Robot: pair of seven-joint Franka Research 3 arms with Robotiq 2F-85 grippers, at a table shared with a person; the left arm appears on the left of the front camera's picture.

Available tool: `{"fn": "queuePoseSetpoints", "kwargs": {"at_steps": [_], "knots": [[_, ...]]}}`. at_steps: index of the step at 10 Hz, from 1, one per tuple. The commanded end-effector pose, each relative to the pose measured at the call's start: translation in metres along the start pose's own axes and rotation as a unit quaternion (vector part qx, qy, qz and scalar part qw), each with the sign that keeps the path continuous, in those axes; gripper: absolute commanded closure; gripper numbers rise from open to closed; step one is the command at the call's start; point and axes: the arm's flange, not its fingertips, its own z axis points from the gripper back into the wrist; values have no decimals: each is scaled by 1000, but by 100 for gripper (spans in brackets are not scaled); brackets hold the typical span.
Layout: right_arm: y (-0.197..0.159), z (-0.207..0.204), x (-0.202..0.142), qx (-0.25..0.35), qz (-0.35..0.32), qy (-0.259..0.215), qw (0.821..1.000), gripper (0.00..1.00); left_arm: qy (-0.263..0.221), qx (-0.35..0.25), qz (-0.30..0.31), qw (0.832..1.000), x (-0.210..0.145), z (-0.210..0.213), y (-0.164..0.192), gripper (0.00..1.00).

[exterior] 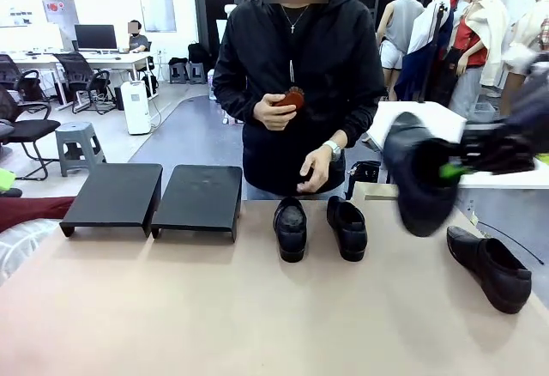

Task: Organize the shoes by placing them on the stand.
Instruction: Pick up one Shoe and place it in the middle of the table.

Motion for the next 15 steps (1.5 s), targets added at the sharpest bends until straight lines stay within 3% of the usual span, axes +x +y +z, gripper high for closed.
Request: {"fn": "queuePoseSetpoints", "kwargs": {"at_steps": [1, 2, 4, 7, 14, 15], "knots": [[55, -87, -6, 64, 26, 4, 998, 100, -2, -11, -5, 1000, 0, 1, 2, 0], [84, -128, -17, 105, 48, 43, 992, 100, -2, -11, -5, 1000, 0, 1, 2, 0], [116, -205, -32, 116, -32, 68, 990, 100, -2, -11, -5, 1000, 0, 1, 2, 0], [123, -306, -71, 108, -32, 151, 982, 100, -2, -11, -5, 1000, 0, 1, 2, 0], [122, -336, -83, 87, -24, 245, 965, 100, -2, -11, -5, 1000, 0, 1, 2, 0], [122, -336, -83, 98, -21, 249, 963, 41, -2, -11, -5, 1000, 0, 1, 2, 0]]}}
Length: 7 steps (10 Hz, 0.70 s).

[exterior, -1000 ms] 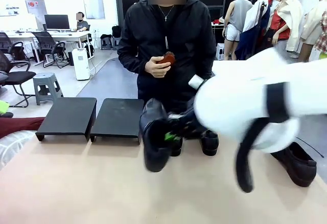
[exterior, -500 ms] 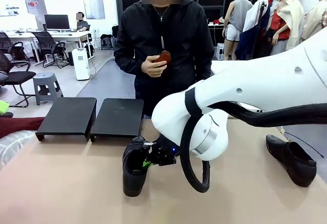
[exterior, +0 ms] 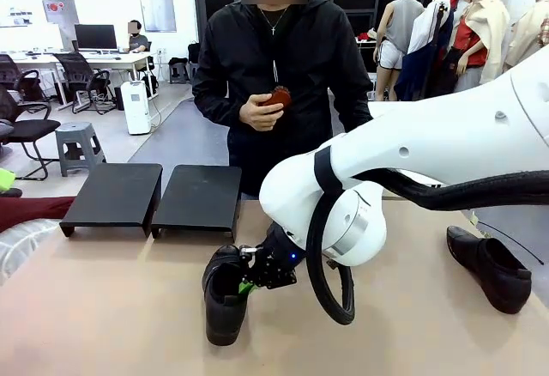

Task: Organize the shoes by placing them on the stand.
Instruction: Pick up one Shoe and place it in the middle of the table.

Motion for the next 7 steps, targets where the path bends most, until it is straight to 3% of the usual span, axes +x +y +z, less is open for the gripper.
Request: {"fn": "queuePoseSetpoints", "kwargs": {"at_steps": [1, 4, 7], "knots": [[6, 5, 5, 20, 14, 4, 1000, 0, -2, -10, -5, 1000, 0, 1, 2, 0], [9, 8, 2, 35, 20, 6, 999, 0, -2, -10, -5, 1000, 0, 1, 2, 0], [2, 34, 9, 1, 52, -28, 998, 0, -2, -10, -5, 1000, 0, 1, 2, 0]]}}
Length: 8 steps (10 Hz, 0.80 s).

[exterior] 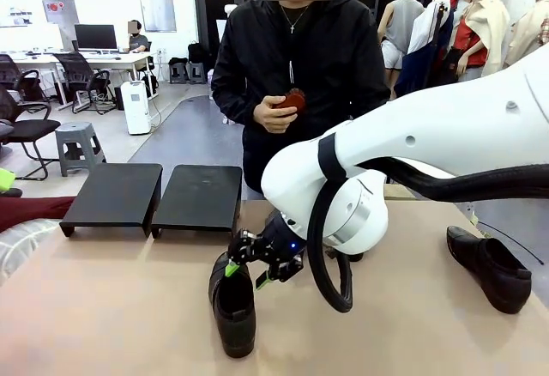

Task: Organize the shoes by placing them on the stand.
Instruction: Pick up one Shoe and place it in the middle of the table.

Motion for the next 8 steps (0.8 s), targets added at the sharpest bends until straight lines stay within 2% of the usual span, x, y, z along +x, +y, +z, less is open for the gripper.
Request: {"fn": "queuePoseSetpoints", "kwargs": {"at_steps": [1, 2, 4, 6, 8], "knots": [[-9, 41, 3, -26, 48, -45, 997, 0, -2, -11, -5, 1000, 0, 1, 2, 0], [-3, 61, 2, -49, 63, -54, 995, 0, -2, -11, -5, 1000, 0, 1, 2, 0], [21, 77, -7, -51, 97, -47, 993, 0, -2, -11, -5, 1000, 0, 1, 2, 0], [54, 47, -19, -40, 147, -2, 988, 0, -2, -11, -5, 1000, 0, 1, 2, 0], [81, 22, -41, -48, 205, 42, 977, 0, -2, -11, -5, 1000, 0, 1, 2, 0]]}}
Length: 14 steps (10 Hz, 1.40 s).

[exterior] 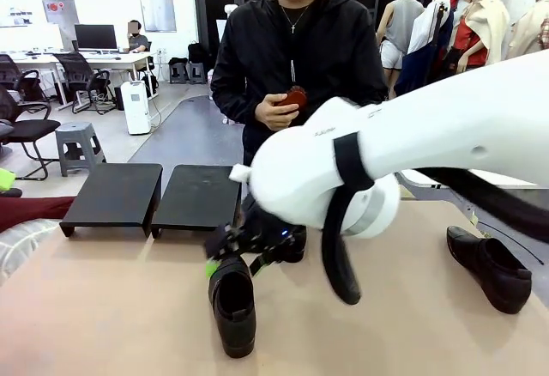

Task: Organize the shoes by placing them on the stand.
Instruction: Pick up one Shoe and place it in the middle of the table.

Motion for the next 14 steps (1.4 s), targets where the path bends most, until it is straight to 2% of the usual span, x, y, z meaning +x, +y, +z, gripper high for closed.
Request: {"fn": "queuePoseSetpoints", "kwargs": {"at_steps": [1, 2, 5, 6, 7, 8, 9, 10, 12, 13, 14], "knots": [[12, -5, 4, -7, 43, 24, 999, 0, -2, -10, -5, 1000, 0, 1, 1, 0], [12, 6, -3, 12, 51, 34, 998, 0, -2, -10, -5, 1000, 0, 1, 1, 0], [-8, 38, -4, 1, 26, -3, 1000, 0, -2, -10, -5, 1000, 0, 1, 1, 0], [-24, 65, -6, -2, 12, -22, 1000, 0, -2, -10, -5, 1000, 0, 1, 1, 0], [-50, 116, -16, -10, -9, -56, 998, 0, -2, -10, -5, 1000, 0, 1, 1, 0], [-78, 170, -32, -36, -35, -114, 992, 0, -2, -10, -5, 1000, 0, 1, 1, 0], [-110, 221, -50, -44, -60, -148, 986, 0, -2, -10, -5, 1000, 0, 1, 1, 0], [-144, 266, -69, -78, -104, -163, 978, 0, -2, -10, -5, 1000, 0, 1, 1, 0], [-201, 345, -122, -18, -146, -160, 976, 0, -2, -10, -5, 1000, 0, 1, 1, 0], [-223, 368, -147, 13, -173, -112, 978, 0, -2, -10, -5, 1000, 0, 1, 1, 0], [-240, 383, -168, 26, -195, -86, 977, 0, -2, -10, -5, 1000, 0, 1, 1, 0]]}}
